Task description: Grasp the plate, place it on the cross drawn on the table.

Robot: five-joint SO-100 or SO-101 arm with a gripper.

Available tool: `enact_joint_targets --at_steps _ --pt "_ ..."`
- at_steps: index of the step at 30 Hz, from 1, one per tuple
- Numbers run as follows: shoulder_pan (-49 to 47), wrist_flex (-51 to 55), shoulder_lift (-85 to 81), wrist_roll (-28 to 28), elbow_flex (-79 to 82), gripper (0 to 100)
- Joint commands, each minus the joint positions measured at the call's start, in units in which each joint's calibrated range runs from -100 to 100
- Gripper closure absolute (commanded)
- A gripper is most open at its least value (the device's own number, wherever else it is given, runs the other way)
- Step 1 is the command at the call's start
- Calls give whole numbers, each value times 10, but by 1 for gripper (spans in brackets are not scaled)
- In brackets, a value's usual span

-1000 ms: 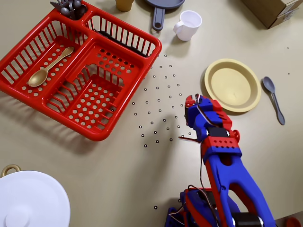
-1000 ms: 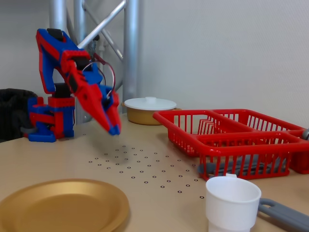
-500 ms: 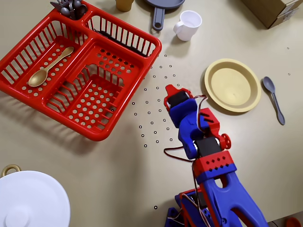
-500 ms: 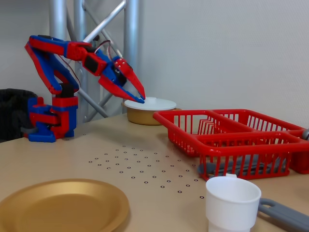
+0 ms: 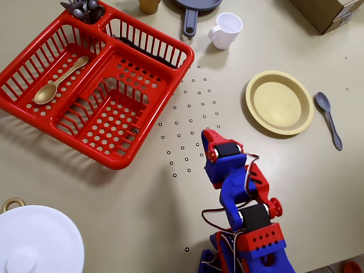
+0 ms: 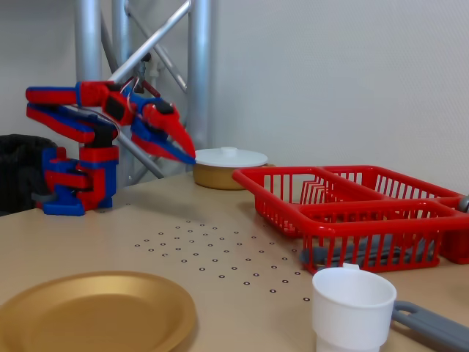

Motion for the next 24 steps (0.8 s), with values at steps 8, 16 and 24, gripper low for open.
enact_joint_targets --at_steps 8,16,24 --pt "10 60 -153 -11 113 100" --pt "15 143 -155 -18 110 100" --pt "15 203 -155 -22 111 100"
